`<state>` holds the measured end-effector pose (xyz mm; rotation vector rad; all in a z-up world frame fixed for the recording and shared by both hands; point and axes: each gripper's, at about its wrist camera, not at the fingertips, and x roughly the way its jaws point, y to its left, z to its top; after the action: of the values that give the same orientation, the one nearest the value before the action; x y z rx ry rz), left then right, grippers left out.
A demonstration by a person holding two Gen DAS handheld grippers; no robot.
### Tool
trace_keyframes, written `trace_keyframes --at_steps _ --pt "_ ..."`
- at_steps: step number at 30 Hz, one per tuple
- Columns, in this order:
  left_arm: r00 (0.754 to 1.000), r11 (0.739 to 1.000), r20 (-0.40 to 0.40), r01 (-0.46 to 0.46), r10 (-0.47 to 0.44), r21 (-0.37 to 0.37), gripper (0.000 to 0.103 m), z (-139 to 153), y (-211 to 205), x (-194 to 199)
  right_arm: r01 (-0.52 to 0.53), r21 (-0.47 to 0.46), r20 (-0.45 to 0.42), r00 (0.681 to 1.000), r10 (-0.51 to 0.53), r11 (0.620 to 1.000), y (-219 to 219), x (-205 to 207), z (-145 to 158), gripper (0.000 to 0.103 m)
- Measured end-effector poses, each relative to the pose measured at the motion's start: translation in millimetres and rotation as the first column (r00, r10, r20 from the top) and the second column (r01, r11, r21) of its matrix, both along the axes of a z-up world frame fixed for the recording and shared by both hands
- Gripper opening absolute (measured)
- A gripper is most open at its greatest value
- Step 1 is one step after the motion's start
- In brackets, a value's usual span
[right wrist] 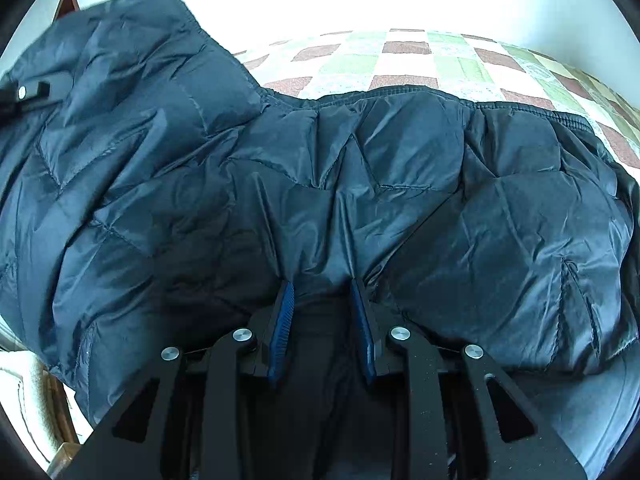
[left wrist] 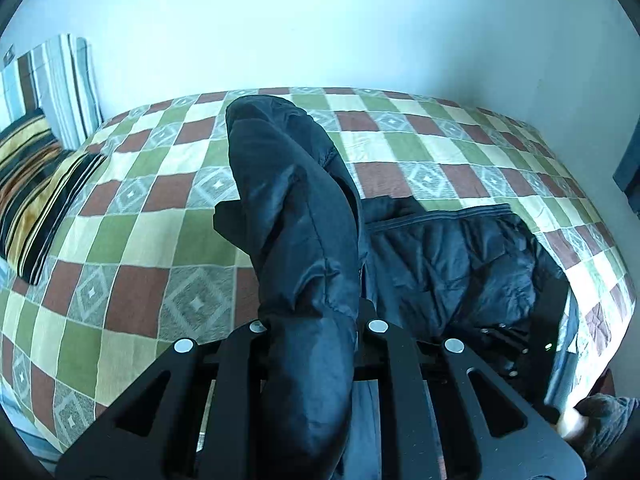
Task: Fold large clothes
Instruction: 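Hold the lifted jacket with both tools and bring the tools together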
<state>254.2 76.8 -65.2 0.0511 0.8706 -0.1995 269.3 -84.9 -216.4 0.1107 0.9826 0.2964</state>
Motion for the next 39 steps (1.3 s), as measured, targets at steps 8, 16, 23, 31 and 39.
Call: trace_keyframes --at_steps 8,16,23,31,39 --pt "0.996 0.996 0.033 0.076 -0.078 0.051 0.015 16 -59 -4 0.002 0.04 0.018 1.0 -0.002 0.999 -16 -7 10 0.029" --pt "0.987 0.981 0.045 0.15 -0.157 0.125 0.015 14 -125 -9 0.067 0.028 0.096 0.993 -0.069 0.997 -65 -38 44 0.032" --pt "0.975 0.959 0.038 0.209 -0.22 0.194 0.015 -5 -185 -18 0.169 0.065 0.071 0.982 -0.173 0.983 -132 -56 54 0.032" --pt "0.965 0.94 0.001 0.254 -0.261 0.227 0.015 -41 -240 -28 0.297 0.078 0.062 0.951 -0.301 0.952 -190 -80 59 0.032" --pt "0.967 0.942 0.005 0.247 -0.255 0.229 0.015 -80 -273 -36 0.37 0.1 0.037 0.926 -0.375 0.924 -227 -91 56 0.032"
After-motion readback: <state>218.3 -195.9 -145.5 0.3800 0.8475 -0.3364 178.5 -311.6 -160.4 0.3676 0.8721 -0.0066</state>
